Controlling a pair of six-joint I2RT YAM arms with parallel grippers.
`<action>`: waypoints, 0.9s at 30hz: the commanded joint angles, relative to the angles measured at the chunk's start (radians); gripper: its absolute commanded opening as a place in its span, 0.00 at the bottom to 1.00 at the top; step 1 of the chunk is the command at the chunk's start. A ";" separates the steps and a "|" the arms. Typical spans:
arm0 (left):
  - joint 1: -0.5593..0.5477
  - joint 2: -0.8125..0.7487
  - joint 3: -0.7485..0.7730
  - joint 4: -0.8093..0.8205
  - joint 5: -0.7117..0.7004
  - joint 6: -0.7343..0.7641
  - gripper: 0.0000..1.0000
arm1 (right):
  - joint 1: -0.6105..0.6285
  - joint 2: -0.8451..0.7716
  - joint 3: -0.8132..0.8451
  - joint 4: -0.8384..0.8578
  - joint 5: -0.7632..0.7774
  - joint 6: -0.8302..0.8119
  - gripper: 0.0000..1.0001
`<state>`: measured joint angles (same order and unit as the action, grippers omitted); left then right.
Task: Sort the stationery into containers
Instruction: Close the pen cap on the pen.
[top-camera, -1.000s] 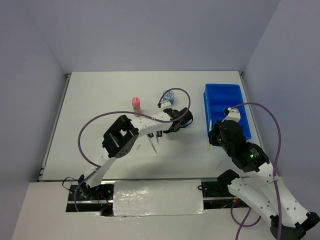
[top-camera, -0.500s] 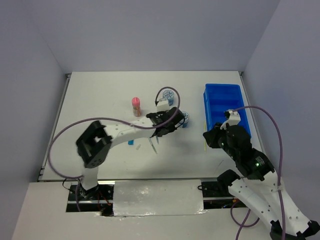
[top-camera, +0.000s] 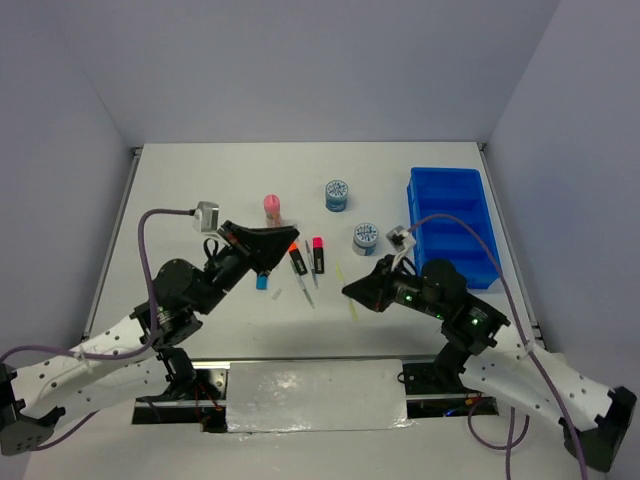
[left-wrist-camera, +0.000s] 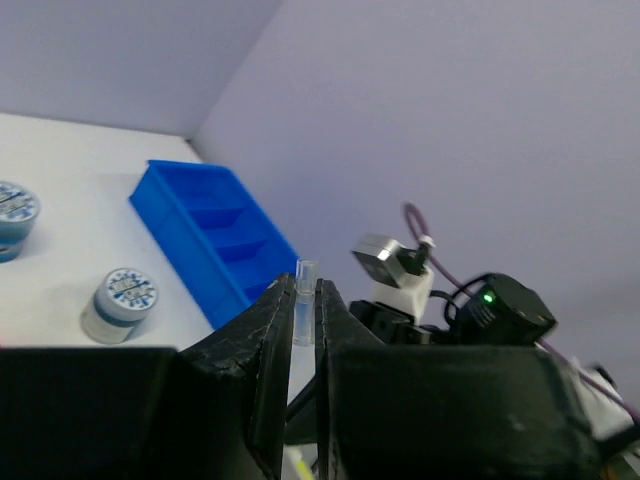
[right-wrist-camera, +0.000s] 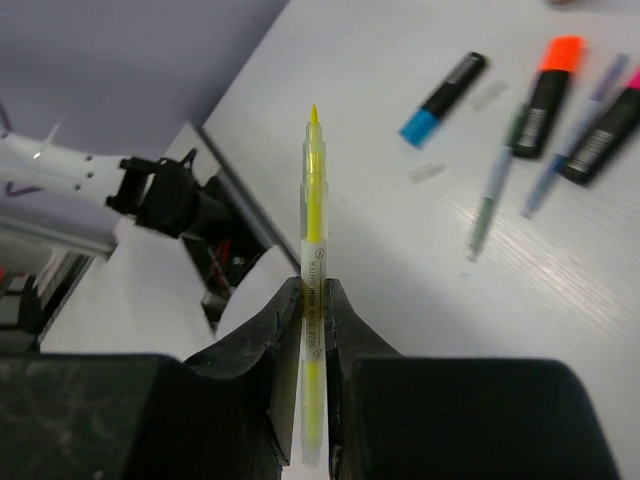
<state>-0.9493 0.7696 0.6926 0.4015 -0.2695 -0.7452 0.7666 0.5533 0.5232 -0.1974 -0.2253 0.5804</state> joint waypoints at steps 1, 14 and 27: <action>0.003 -0.065 -0.073 0.195 0.148 0.078 0.00 | 0.115 0.097 0.032 0.325 0.007 0.016 0.00; 0.003 -0.127 -0.188 0.298 0.113 0.030 0.00 | 0.444 0.224 0.100 0.483 0.421 -0.057 0.00; 0.003 -0.144 -0.286 0.476 0.015 -0.086 0.00 | 0.530 0.270 0.118 0.530 0.524 -0.097 0.00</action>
<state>-0.9497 0.6418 0.4019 0.7498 -0.2226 -0.8013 1.2823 0.8112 0.5915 0.2779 0.2562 0.5030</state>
